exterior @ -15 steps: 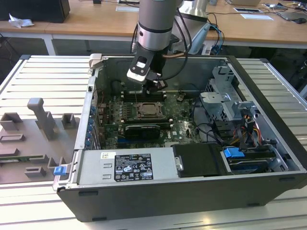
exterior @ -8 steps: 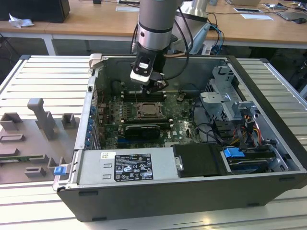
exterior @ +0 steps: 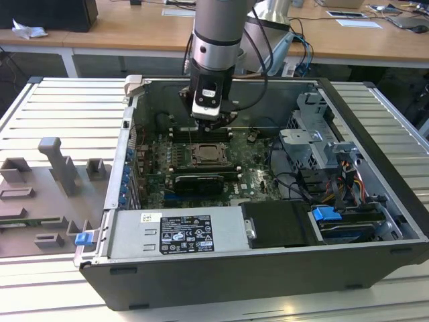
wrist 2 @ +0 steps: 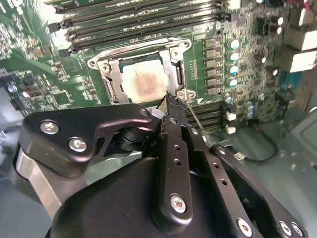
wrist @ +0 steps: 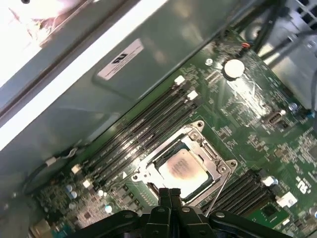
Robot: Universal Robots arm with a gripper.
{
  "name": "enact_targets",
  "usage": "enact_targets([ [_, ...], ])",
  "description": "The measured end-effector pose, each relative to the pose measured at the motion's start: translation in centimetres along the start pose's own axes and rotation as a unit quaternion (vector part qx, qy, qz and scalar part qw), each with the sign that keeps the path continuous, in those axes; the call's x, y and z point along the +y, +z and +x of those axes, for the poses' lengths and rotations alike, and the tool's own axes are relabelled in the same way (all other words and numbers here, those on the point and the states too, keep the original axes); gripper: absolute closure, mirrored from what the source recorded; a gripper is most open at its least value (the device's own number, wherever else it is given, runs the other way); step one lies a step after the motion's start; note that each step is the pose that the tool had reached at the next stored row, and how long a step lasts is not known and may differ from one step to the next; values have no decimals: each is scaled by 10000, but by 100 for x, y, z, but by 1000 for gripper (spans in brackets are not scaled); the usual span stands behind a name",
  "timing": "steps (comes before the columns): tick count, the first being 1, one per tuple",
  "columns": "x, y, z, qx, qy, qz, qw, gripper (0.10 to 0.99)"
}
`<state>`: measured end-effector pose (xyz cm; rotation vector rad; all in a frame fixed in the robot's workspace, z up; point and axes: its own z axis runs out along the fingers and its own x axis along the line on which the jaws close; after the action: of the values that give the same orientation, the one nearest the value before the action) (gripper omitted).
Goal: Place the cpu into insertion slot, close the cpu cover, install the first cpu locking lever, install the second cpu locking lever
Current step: 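Install the first cpu locking lever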
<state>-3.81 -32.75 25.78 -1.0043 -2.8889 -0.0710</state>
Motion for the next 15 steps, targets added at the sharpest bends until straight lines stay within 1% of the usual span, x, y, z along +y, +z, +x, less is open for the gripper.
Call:
enact_targets([
  [3,0,0,0,4,-263,25,9997,976],
  [4,0,0,0,5,-371,35,9993,976],
  [5,0,-1,0,0,-431,36,9991,976],
  [6,0,-1,0,-21,-478,25,9989,976],
  [7,0,-1,0,-57,-503,1,9987,976],
  [9,0,0,0,-160,-556,-70,9983,976],
  [11,0,1,0,-247,-603,-129,9978,976],
  [13,0,1,0,-380,-704,-218,9966,976],
  [14,0,2,0,-414,-808,-240,9956,976],
  [15,1,3,0,-412,-977,-236,9941,976],
])
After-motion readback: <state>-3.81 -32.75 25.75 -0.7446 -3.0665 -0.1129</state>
